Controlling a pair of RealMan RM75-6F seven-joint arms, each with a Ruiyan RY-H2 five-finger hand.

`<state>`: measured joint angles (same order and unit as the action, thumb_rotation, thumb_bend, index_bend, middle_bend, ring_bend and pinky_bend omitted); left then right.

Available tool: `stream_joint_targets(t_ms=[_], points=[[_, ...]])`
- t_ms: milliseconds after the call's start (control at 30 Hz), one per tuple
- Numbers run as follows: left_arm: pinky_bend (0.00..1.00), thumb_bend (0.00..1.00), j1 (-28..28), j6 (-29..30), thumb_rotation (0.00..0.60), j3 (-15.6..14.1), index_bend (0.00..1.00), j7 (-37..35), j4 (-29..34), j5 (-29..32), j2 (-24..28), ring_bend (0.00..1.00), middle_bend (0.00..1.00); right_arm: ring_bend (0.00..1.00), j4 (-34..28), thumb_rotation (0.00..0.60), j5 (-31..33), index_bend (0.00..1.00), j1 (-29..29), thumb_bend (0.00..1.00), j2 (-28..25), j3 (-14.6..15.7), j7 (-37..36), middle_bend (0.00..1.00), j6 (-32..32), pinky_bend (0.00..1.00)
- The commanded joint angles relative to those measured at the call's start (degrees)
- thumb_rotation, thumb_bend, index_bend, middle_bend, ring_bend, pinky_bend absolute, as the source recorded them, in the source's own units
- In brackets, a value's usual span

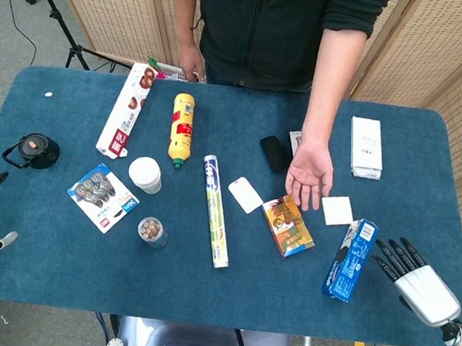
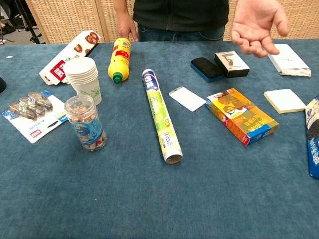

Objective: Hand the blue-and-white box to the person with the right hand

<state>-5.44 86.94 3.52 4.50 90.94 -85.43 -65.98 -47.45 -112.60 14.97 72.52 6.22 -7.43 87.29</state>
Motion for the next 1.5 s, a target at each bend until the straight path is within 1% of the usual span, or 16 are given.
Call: stream_joint_targets(t_ms=[33,367,433,533,567,633,667,733,767,833,967,1033,1167,1267,1367,1500], points=[[0.01,0.00,-0.1,-0.3,0.600,0.2,0.00,0.5,-0.2,0.5,-0.4,0.00,0.00,0.00,6.0,0.600,-3.9,0.13,4.7,0.00,4.6,2.0,-4.0,0.00,1.1,0.06],[0.02,0.00,-0.4,-1.3,0.600,0.8,0.00,0.7,-1.3,2.3,-0.9,0.00,0.00,0.00,7.9,0.600,-5.0,0.13,10.0,0.00,9.6,4.6,-1.0,0.01,-5.9,0.06],[0.01,0.00,-0.4,-1.5,0.600,0.9,0.00,0.7,-1.3,2.6,-0.9,0.00,0.00,0.00,8.4,0.600,-4.7,0.14,10.2,0.00,10.0,4.8,-0.9,0.03,-6.5,0.06],[0.01,0.00,-0.5,-1.9,0.600,1.1,0.00,0.8,-1.5,3.2,-1.0,0.00,0.00,0.04,9.0,0.600,-3.9,0.26,10.4,0.01,11.0,5.4,-2.7,0.16,-7.3,0.06],[0.01,0.00,-0.6,-2.1,0.600,1.1,0.00,0.8,-1.6,3.5,-1.0,0.00,0.00,0.11,9.4,0.600,-3.6,0.34,10.3,0.04,11.6,5.5,-3.8,0.24,-6.6,0.07],[0.01,0.00,-0.6,-2.2,0.600,1.1,0.00,0.8,-1.6,3.6,-1.0,0.00,0.00,0.28,10.4,0.600,-3.2,0.46,10.0,0.18,12.6,5.3,-5.0,0.40,-5.1,0.14],[0.01,0.00,-0.6,-2.3,0.600,1.1,0.00,0.8,-1.6,3.6,-1.0,0.00,0.00,0.36,11.1,0.600,-2.8,0.52,9.7,0.30,13.3,5.1,-5.7,0.48,-4.0,0.21],[0.01,0.00,-0.6,-2.2,0.600,1.1,0.00,0.8,-1.5,3.6,-1.0,0.00,0.00,0.46,12.4,0.600,-2.1,0.59,9.1,0.49,14.6,4.4,-7.5,0.57,-0.8,0.31],[0.01,0.00,-0.5,-2.1,0.600,1.1,0.00,0.8,-1.5,3.6,-1.0,0.00,0.00,0.50,13.0,0.600,-1.7,0.62,8.9,0.58,15.0,4.1,-8.3,0.60,0.6,0.35],[0.01,0.00,-0.5,-2.1,0.600,1.1,0.00,0.7,-1.4,3.6,-0.9,0.00,0.00,0.53,13.9,0.600,-1.1,0.64,8.6,0.67,15.5,3.7,-9.6,0.63,2.7,0.40],[0.01,0.00,-0.6,-2.3,0.600,1.1,0.00,0.4,-1.3,3.7,-0.8,0.00,0.00,0.57,10.7,0.600,0.7,0.67,8.6,0.77,13.4,1.9,-10.3,0.67,6.9,0.42],[0.01,0.00,-0.6,-2.3,0.600,1.2,0.00,0.2,-1.1,3.6,-0.5,0.00,0.00,0.59,6.2,0.600,2.0,0.68,8.6,0.80,10.9,0.9,-9.7,0.69,7.8,0.43],[0.01,0.00,-0.5,-1.8,0.600,1.1,0.00,-0.2,-0.1,2.9,0.2,0.00,0.00,0.60,-8.7,0.600,5.3,0.69,8.6,0.85,3.5,-1.3,-3.3,0.70,6.3,0.44],[0.01,0.00,-0.5,-1.6,0.600,1.1,0.00,-0.6,0.6,2.6,0.7,0.00,0.00,0.61,-22.1,0.600,9.0,0.70,8.9,0.87,-2.8,-3.3,4.7,0.71,2.1,0.44],[0.01,0.00,-0.5,-1.8,0.600,1.0,0.00,-1.0,1.0,2.6,1.1,0.00,0.00,0.61,-31.9,0.600,13.5,0.70,9.4,0.88,-7.2,-5.3,10.9,0.71,-2.4,0.44],[0.01,0.00,-0.5,-2.4,0.600,1.0,0.00,-1.6,1.5,3.2,1.8,0.00,0.00,0.61,-47.1,0.600,22.6,0.70,11.0,0.91,-12.6,-10.1,19.2,0.72,-8.7,0.44]])
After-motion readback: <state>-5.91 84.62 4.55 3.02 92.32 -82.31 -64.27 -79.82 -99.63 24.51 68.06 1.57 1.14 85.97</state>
